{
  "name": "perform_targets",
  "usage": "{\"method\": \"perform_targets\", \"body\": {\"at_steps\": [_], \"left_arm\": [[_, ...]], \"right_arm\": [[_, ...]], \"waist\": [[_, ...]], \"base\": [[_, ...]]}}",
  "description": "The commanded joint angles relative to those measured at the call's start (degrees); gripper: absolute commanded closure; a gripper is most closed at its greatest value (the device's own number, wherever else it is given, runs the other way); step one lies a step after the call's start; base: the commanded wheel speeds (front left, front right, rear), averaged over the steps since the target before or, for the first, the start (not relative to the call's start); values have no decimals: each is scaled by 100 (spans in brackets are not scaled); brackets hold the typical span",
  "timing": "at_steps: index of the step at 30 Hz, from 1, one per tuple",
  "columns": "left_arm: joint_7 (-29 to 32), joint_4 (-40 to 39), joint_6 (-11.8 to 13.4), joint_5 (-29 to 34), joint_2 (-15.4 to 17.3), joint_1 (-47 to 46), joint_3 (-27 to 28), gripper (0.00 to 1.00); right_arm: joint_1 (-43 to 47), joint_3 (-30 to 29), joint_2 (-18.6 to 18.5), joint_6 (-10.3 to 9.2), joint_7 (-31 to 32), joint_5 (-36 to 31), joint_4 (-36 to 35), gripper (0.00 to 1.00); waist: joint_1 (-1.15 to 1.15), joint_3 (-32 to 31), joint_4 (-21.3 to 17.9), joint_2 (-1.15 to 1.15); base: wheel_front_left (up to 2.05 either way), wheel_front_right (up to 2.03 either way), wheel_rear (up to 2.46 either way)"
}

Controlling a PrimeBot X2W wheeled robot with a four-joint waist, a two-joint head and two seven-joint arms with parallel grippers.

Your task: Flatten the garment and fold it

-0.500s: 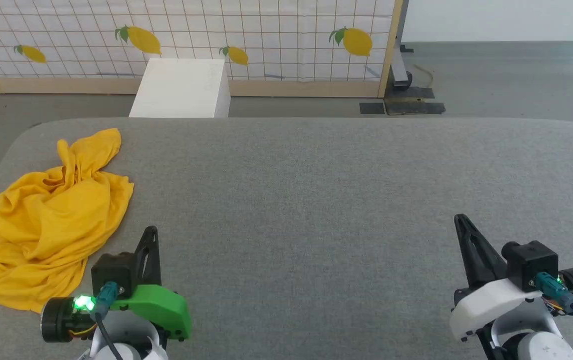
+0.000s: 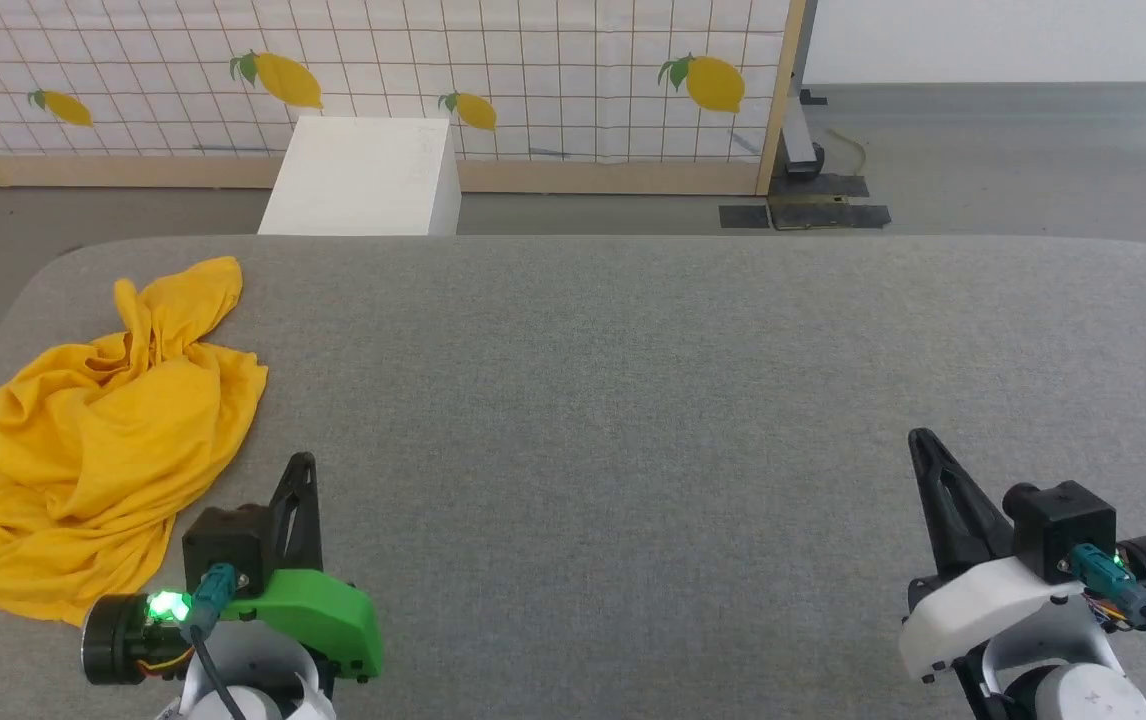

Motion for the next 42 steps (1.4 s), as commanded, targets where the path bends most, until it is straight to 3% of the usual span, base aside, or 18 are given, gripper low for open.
{"method": "perform_targets", "body": {"at_steps": [1, 5, 6, 25, 42], "left_arm": [[8, -17, -6, 73, -18, 63, 13, 100], [8, -17, -6, 73, -18, 63, 13, 100], [0, 0, 0, 0, 0, 0, -2, 0], [-187, 137, 94, -89, 0, -38, -131, 0], [-387, 202, 207, -138, 13, -8, -161, 0]], "right_arm": [[49, -8, 2, -8, 2, -36, -31, 100], [49, -8, 2, -8, 2, -36, -31, 100], [0, 0, 0, 1, 0, 0, 0, 0], [42, -116, 0, 0, -188, 164, 140, 0], [50, -135, 0, -1, -389, 295, 287, 0]], "waist": [[0, 0, 0, 0], [0, 0, 0, 0], [0, 0, 0, 0], [0, 6, 36, 0], [0, 1, 493, 0]], "base": [[0, 0, 0], [0, 0, 0], [0, 0, 0], [0, 0, 0], [0, 0, 0]]}}
